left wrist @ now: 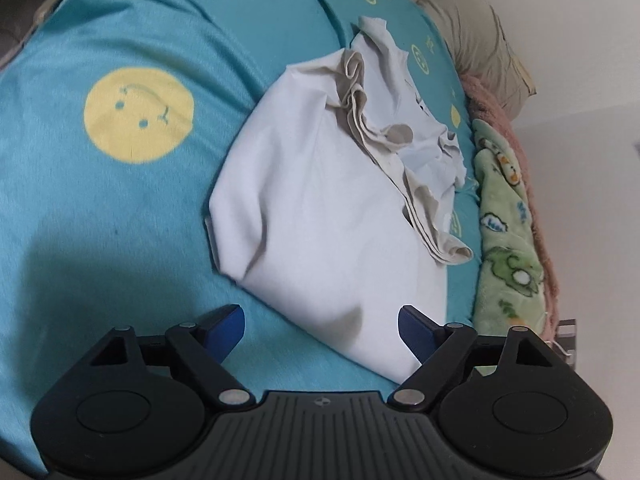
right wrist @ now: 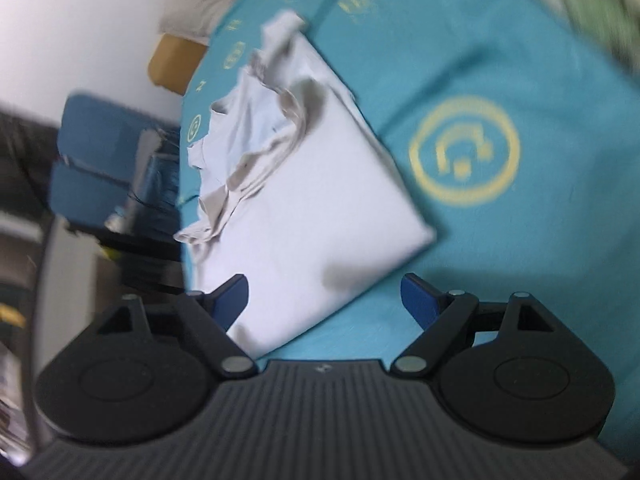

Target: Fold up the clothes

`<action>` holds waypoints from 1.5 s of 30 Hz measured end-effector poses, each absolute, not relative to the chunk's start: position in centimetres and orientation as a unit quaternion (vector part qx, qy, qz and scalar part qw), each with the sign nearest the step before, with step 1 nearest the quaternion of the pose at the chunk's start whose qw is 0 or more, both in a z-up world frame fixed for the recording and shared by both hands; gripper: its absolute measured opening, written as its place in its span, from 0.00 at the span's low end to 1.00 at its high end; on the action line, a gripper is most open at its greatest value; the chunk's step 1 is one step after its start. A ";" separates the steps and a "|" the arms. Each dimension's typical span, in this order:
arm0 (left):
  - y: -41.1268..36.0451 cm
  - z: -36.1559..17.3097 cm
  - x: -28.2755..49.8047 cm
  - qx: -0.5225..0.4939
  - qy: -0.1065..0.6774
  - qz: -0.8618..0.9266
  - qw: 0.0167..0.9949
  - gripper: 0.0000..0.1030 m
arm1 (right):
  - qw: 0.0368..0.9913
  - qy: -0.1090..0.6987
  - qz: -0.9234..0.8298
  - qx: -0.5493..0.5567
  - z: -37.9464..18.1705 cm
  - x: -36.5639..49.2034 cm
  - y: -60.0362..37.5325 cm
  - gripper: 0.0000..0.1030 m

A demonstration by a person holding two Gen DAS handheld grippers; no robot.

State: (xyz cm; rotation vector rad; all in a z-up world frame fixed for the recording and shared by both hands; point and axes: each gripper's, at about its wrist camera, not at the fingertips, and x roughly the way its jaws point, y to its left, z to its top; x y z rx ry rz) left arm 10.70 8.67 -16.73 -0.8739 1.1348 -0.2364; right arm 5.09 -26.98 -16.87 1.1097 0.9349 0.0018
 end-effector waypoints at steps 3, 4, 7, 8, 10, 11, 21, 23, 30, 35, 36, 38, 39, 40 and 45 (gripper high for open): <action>8.5 -16.5 10.6 -0.410 0.512 -0.119 0.745 0.83 | 0.724 0.425 -0.006 0.544 -18.2 5.3 -27.2 0.79; 8.4 -16.5 10.7 -0.413 0.511 -0.124 0.744 0.83 | 0.721 0.421 -0.007 0.550 -18.5 5.5 -27.1 0.78; 7.5 -17.1 11.1 -0.423 0.516 -0.143 0.731 0.83 | 0.719 0.413 -0.013 0.559 -18.8 5.9 -26.9 0.75; 7.2 -17.4 11.3 -0.426 0.519 -0.150 0.726 0.83 | 0.720 0.412 -0.018 0.558 -18.9 6.0 -26.9 0.67; 6.5 -17.9 11.5 -0.429 0.524 -0.162 0.718 0.83 | 0.723 0.408 -0.029 0.556 -19.1 6.2 -26.7 0.59; 6.1 -18.2 11.6 -0.431 0.526 -0.169 0.713 0.83 | 0.722 0.406 -0.033 0.559 -19.2 6.3 -26.8 0.48; 2.2 -20.9 13.8 -0.464 0.529 -0.212 0.679 0.83 | 0.751 0.364 -0.001 0.550 -16.9 5.9 -27.3 0.06; 2.9 -21.0 13.9 -0.478 0.513 -0.193 0.686 0.82 | 0.764 0.344 0.010 0.545 -15.8 5.7 -27.4 0.06; 8.6 -20.7 12.7 -0.545 0.443 -0.070 0.708 0.60 | 0.781 0.323 0.006 0.534 -14.8 6.1 -28.0 0.06; 8.9 -19.7 12.4 -0.532 0.415 -0.056 0.736 0.16 | 0.789 0.318 0.004 0.527 -14.6 6.2 -27.9 0.06; 8.7 -19.2 12.4 -0.522 0.409 -0.059 0.746 0.13 | 0.792 0.316 0.005 0.523 -14.4 6.2 -27.9 0.06; 8.1 -17.6 12.3 -0.503 0.392 -0.067 0.767 0.10 | 0.796 0.313 0.006 0.518 -14.2 6.2 -27.8 0.06; 7.9 -16.7 12.2 -0.494 0.385 -0.072 0.776 0.09 | 0.797 0.312 0.005 0.517 -13.9 5.9 -27.8 0.06; 7.7 -15.7 12.1 -0.486 0.379 -0.078 0.784 0.09 | 0.800 0.309 0.005 0.514 -13.2 5.6 -27.9 0.06; 7.2 -10.0 9.8 -0.457 0.356 -0.104 0.808 0.08 | 0.821 0.287 0.012 0.493 -9.1 3.5 -27.9 0.06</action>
